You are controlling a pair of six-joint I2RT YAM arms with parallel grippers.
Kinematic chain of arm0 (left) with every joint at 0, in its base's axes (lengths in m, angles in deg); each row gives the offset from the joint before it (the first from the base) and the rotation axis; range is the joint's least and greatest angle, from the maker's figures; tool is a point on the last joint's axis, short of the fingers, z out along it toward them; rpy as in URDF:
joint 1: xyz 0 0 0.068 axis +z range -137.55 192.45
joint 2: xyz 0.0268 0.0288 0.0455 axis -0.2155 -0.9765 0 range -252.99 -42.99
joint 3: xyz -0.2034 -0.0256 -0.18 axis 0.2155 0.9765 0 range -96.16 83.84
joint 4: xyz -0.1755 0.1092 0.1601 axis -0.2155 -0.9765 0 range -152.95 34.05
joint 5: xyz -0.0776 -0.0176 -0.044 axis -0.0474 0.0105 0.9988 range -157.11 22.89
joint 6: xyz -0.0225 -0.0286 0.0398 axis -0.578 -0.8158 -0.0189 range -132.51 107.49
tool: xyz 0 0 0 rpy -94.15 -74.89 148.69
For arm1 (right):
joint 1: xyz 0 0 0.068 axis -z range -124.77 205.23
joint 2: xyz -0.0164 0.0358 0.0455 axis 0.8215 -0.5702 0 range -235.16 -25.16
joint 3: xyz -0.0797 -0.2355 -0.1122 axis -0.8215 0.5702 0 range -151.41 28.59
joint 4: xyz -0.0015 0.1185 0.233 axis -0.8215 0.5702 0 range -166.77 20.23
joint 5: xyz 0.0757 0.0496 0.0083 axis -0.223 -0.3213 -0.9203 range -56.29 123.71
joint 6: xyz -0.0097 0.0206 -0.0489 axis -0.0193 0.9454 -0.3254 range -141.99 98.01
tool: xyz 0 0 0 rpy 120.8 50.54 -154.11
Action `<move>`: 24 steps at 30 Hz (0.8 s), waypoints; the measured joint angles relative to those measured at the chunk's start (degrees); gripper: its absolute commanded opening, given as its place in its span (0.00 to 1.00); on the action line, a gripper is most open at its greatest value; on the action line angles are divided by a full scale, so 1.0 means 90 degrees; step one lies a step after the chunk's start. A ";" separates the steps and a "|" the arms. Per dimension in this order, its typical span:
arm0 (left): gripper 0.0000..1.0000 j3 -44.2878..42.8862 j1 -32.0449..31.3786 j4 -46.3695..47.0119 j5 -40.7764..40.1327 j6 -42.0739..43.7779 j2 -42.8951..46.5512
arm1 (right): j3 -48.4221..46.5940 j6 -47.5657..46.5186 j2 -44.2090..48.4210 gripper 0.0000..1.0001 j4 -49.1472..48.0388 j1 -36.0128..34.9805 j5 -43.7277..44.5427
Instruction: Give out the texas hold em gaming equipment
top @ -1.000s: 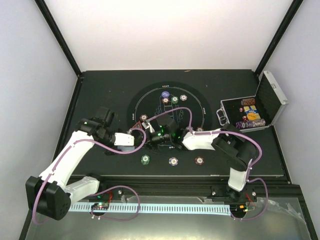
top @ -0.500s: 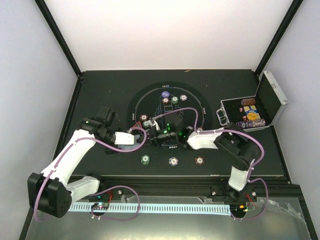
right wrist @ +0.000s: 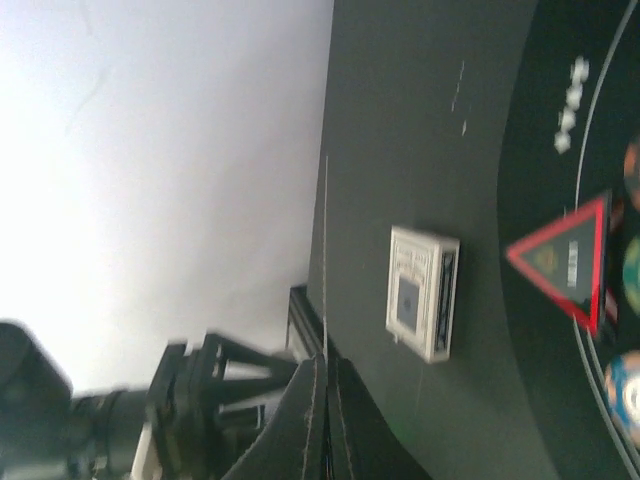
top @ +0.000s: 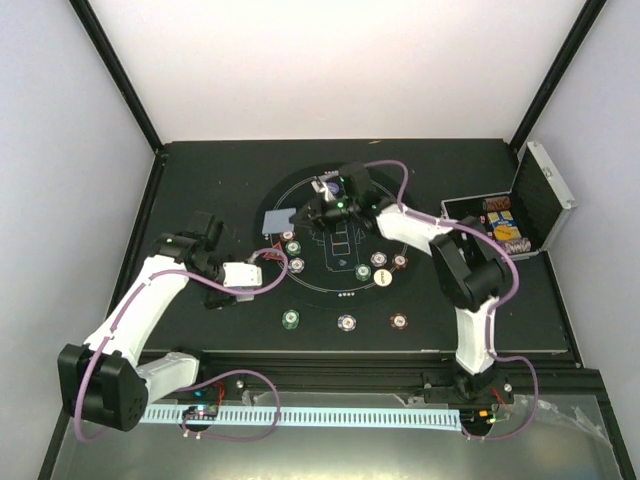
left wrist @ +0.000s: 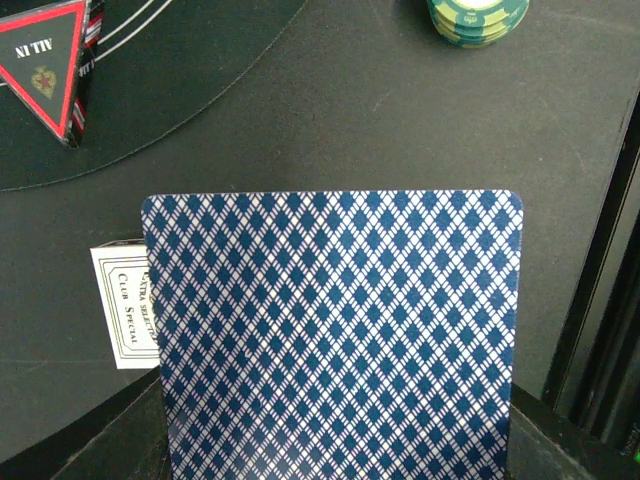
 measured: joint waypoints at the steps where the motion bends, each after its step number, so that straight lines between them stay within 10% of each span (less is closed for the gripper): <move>1: 0.02 -0.0046 0.0000 -0.0056 0.0012 -0.0036 -0.0012 | -0.0355 -0.0126 -0.0216 0.01 0.0228 0.0002 0.0019; 13: 0.02 -0.0214 0.0000 -0.0345 0.0301 -0.0551 0.0044 | -0.4080 -0.0835 -0.3371 0.01 0.2387 0.0005 0.0347; 24: 0.02 -0.0223 0.0000 -0.0508 0.0362 -0.0690 0.0253 | -0.5068 -0.1103 -0.3915 0.46 0.3228 -0.0034 0.0651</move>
